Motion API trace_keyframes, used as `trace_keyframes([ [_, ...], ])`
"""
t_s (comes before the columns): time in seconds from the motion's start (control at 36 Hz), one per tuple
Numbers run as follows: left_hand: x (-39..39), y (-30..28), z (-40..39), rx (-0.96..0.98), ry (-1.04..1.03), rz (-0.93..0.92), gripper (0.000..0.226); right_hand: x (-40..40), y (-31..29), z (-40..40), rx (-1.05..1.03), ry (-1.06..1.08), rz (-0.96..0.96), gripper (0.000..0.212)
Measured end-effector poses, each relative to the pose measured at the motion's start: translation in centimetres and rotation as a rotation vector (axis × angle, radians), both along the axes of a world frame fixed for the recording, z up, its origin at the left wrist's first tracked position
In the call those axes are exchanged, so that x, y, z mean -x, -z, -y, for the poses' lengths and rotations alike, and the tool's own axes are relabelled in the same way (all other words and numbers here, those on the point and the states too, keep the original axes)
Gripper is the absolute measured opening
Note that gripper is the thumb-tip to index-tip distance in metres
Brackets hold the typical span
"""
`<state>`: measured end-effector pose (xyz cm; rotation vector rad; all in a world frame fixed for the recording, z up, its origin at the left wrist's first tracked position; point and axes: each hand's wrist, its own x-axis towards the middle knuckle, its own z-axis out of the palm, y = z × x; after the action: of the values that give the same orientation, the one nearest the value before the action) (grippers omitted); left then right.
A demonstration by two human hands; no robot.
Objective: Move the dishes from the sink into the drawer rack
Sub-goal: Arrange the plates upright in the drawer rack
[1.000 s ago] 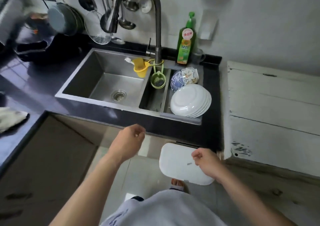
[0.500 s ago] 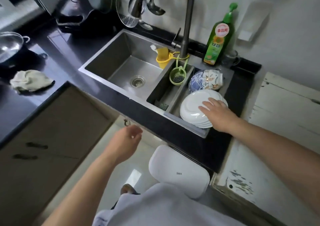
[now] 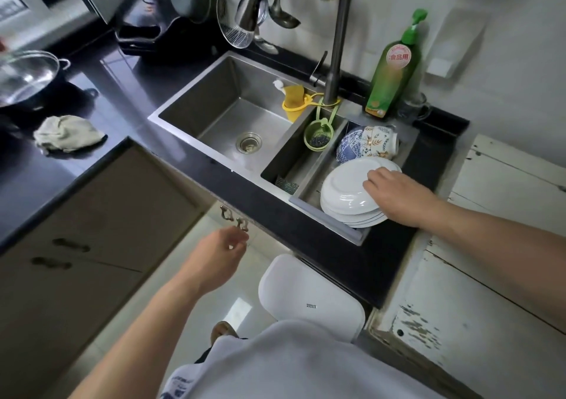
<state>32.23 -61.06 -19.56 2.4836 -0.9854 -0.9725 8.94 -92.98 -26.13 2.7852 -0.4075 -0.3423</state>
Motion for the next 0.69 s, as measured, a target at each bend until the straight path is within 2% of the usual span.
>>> trace_keyframes([
  [0.22, 1.3, 0.6, 0.6, -0.003, 0.057, -0.054, 0.024, -2.1, -0.2, -0.4, 0.172, 0.035, 0.247, 0.018],
  [0.31, 1.2, 0.8, 0.5, 0.009, 0.052, -0.081, 0.021, -2.7, -1.6, -1.0, 0.119, 0.052, 0.415, 0.019],
  [0.36, 1.2, 1.0, 0.4, 0.032, 0.01, -0.131, 0.019, -3.1, -2.9, -2.5, -0.012, 0.169, 0.585, 0.023],
  [0.42, 1.2, 1.5, 0.3, 0.068, -0.09, -0.249, 0.017, -3.7, -4.5, -4.5, -0.23, 0.389, 0.789, 0.029],
  [0.47, 1.7, 2.1, 0.2, 0.12, -0.254, -0.443, 0.016, -4.7, -5.2, -6.8, -0.544, 0.719, 1.026, 0.025],
  [0.5, 2.2, 2.2, 0.2, 0.16, -0.358, -0.57, 0.017, -5.3, -5.4, -8.0, -0.801, 0.92, 1.152, 0.027],
  [0.53, 2.7, 2.3, 0.3, 0.205, -0.462, -0.703, 0.022, -5.8, -5.3, -9.4, -1.141, 1.092, 1.28, 0.033],
  [0.58, 3.7, 2.6, 0.6, 0.324, -0.636, -0.964, 0.038, -6.2, -4.8, -12.9, -1.757, 1.31, 1.468, 0.05],
  [0.64, 4.5, 3.0, 0.8, 0.446, -0.718, -1.164, 0.057, -6.6, -4.0, -16.8, -2.066, 1.436, 1.47, 0.054],
  [0.69, 5.1, 3.1, 1.0, 0.534, -0.718, -1.269, 0.067, -6.9, -3.6, -20.5, -2.21, 1.505, 1.36, 0.051],
])
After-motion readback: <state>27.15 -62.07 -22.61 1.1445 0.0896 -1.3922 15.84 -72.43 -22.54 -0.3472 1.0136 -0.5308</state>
